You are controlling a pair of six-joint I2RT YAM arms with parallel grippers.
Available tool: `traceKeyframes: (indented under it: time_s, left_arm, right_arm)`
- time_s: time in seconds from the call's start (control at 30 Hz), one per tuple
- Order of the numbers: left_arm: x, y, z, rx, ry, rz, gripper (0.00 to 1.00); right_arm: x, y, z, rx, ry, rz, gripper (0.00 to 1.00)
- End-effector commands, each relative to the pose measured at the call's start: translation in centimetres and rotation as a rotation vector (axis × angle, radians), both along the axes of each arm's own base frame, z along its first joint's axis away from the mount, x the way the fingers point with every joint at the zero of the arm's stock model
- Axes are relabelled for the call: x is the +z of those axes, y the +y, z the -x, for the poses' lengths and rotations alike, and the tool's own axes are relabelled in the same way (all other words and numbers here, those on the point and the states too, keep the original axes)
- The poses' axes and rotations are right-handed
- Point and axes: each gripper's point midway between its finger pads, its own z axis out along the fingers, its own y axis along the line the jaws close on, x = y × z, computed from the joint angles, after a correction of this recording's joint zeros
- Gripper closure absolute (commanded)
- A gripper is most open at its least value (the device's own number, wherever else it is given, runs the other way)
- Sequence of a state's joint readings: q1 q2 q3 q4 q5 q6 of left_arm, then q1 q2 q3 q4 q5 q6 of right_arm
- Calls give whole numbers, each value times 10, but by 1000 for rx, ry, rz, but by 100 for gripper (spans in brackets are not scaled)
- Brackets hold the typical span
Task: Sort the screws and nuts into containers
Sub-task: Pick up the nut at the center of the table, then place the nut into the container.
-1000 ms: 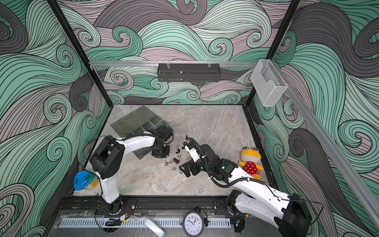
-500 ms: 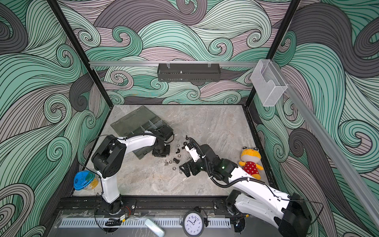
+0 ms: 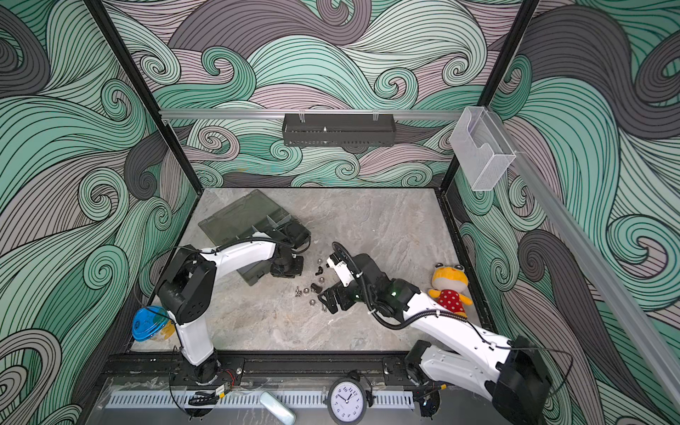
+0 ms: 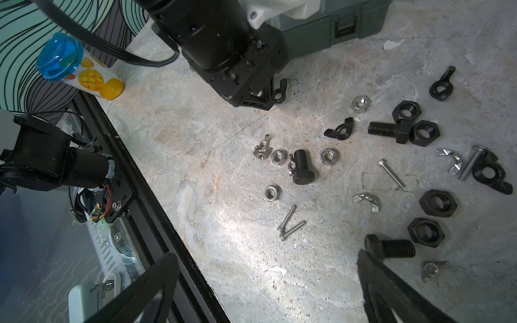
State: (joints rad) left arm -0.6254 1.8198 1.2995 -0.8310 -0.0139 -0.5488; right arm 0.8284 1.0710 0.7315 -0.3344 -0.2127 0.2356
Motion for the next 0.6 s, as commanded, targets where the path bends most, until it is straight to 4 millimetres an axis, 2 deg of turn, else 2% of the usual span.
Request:
traceKeyframes:
  time_s: [0.0,0.1,0.2,0.37,0.57]
  left_arm:
    - [45,29,-9,15,-86,-15,100]
    - [62,57,-13,62,-131,-14,100]
    - [69,91,-16,137,-147,-22,100]
    - [58,141,-23,240,-104,-64,100]
    - [40,174,-35,336,-74,-76,100]
  right_arm:
    - [20,19,-4,58,-50,-51,1]
    - [25,30,-4,79,-57,-67,1]
    - [29,45,-1,113,-61,-72,1]
    - [42,74,3,172,-77,-85,1]
    - [51,106,14,231,-94,-87,1]
